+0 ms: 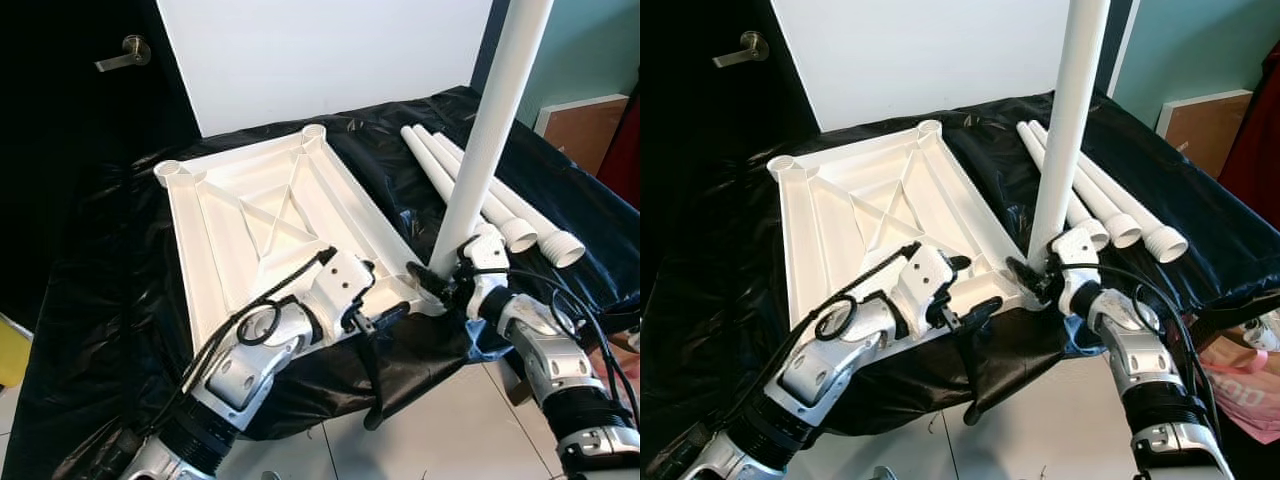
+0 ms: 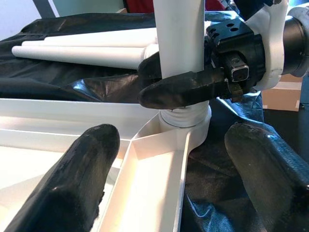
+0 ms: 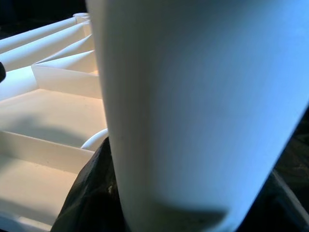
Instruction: Building children table
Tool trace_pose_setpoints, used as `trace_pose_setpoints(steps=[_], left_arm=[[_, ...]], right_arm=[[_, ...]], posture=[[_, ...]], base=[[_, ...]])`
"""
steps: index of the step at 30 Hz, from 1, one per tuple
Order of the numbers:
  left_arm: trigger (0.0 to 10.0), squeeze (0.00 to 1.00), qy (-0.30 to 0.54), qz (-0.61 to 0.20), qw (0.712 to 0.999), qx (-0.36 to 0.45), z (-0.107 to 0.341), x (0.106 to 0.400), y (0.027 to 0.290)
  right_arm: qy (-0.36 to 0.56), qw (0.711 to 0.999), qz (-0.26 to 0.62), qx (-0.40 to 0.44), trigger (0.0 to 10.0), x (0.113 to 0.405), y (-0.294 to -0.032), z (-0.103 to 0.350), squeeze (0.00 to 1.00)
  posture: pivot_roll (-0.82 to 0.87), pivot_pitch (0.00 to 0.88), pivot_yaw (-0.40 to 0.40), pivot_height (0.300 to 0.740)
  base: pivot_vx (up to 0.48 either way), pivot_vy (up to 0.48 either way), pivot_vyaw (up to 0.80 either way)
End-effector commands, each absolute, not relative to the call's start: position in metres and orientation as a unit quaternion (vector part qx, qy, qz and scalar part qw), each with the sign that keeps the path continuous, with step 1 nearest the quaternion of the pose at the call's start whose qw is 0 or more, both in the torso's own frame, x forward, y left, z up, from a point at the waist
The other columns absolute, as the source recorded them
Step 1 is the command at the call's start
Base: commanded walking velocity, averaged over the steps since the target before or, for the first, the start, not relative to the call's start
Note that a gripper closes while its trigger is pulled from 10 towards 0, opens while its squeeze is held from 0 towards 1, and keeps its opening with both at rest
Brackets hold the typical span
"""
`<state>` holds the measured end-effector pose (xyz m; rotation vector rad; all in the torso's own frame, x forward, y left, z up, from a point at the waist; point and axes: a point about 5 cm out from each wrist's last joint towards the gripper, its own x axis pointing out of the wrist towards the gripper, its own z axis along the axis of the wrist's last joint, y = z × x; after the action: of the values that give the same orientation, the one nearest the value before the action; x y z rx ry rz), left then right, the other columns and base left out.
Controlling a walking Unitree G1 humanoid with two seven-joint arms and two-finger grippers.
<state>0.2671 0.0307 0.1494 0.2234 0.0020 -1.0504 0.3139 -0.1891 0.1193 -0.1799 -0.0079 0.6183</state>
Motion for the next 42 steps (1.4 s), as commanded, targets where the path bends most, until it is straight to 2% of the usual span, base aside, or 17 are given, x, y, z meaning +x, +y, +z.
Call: trace_pose_setpoints(steps=[1,3,4,5,6,15,26,28,36,42], left_arm=[[10.0,0.0,0.002,-0.542,0.834,0.106,0.153,0.263,0.028],[10.0,0.0,0.002,-0.543,0.833,0.105,0.153,0.263,0.028],[10.0,0.0,0.002,-0.543,0.833,0.105,0.153,0.263,0.028],[10.0,0.0,0.002,-0.543,0.833,0.105,0.153,0.263,0.028],[10.0,0.0,0.002,-0.543,0.833,0.105,0.153,0.263,0.028],[10.0,0.0,0.004,-0.543,0.833,0.103,0.153,0.263,0.028],[10.0,0.0,0.008,-0.546,0.832,0.099,0.152,0.26,0.028],[10.0,0.0,0.008,-0.546,0.832,0.099,0.152,0.26,0.028],[10.0,0.0,0.012,-0.548,0.831,0.099,0.15,0.259,0.028],[10.0,0.0,0.01,-0.548,0.83,0.101,0.15,0.26,0.027]], right_arm=[[0.022,0.945,0.311,-0.097,0.0,0.31,-0.189,0.107,0.0],[0.025,0.947,0.306,-0.094,0.0,0.309,-0.19,0.104,0.0],[0.027,0.948,0.302,-0.092,1.7,0.309,-0.19,0.103,0.0],[0.027,0.948,0.302,-0.092,1.7,0.309,-0.19,0.103,0.0],[0.026,0.951,0.297,-0.087,10.0,0.308,-0.189,0.102,0.0],[0.028,0.966,0.245,-0.074,10.0,0.306,-0.18,0.095,0.0],[0.005,0.995,0.099,-0.006,10.0,0.301,-0.16,0.094,0.0],[0.005,0.995,0.099,-0.006,10.0,0.301,-0.16,0.094,0.0],[0.029,0.999,-0.009,-0.017,10.0,0.294,-0.163,0.09,0.0],[0.039,0.998,-0.053,-0.013,10.0,0.291,-0.156,0.087,0.0]], posture=[[-0.11,0.017,0.046,0.74],[-0.11,0.017,0.045,0.74],[-0.11,0.017,0.045,0.74],[-0.11,0.017,0.045,0.74],[-0.11,0.018,0.045,0.74],[-0.11,0.022,0.043,0.74],[-0.11,0.034,0.046,0.74],[-0.11,0.034,0.046,0.74],[-0.11,0.033,0.047,0.74],[-0.12,0.021,0.053,0.74]], base=[[0.0,0.0,0.0],[0.0,0.0,0.0],[0.0,0.0,0.0],[0.0,0.0,0.0],[0.0,0.0,0.0],[0.0,0.0,0.0],[0.0,0.0,0.0],[0.0,0.0,0.0],[0.0,0.0,0.0],[0.0,0.0,0.0]])
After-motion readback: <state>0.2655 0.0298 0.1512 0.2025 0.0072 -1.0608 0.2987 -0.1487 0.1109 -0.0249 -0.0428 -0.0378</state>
